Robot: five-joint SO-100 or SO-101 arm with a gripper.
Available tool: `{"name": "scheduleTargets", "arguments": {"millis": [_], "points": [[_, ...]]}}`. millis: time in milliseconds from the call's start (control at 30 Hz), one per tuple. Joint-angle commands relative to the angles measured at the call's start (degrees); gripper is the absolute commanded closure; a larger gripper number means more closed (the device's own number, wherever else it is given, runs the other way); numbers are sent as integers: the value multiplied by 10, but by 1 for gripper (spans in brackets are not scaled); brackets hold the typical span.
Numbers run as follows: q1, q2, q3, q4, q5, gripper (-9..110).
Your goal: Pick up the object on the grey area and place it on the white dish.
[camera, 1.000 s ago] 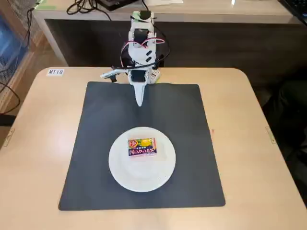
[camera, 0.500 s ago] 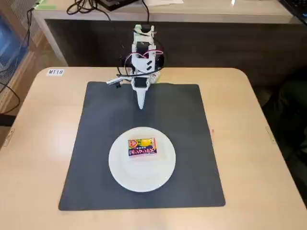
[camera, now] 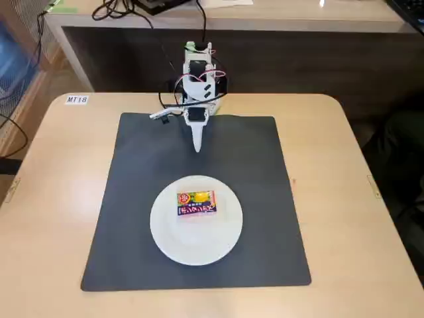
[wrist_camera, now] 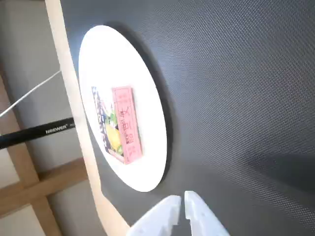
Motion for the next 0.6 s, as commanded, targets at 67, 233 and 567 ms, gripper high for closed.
{"name": "scheduleTargets", "arguments": {"millis": [67, 233, 567], "points": [[-6, 14, 35, -6, -7, 99], [-6, 14, 36, -8, -7, 101], [-6, 14, 36, -8, -7, 101]]}}
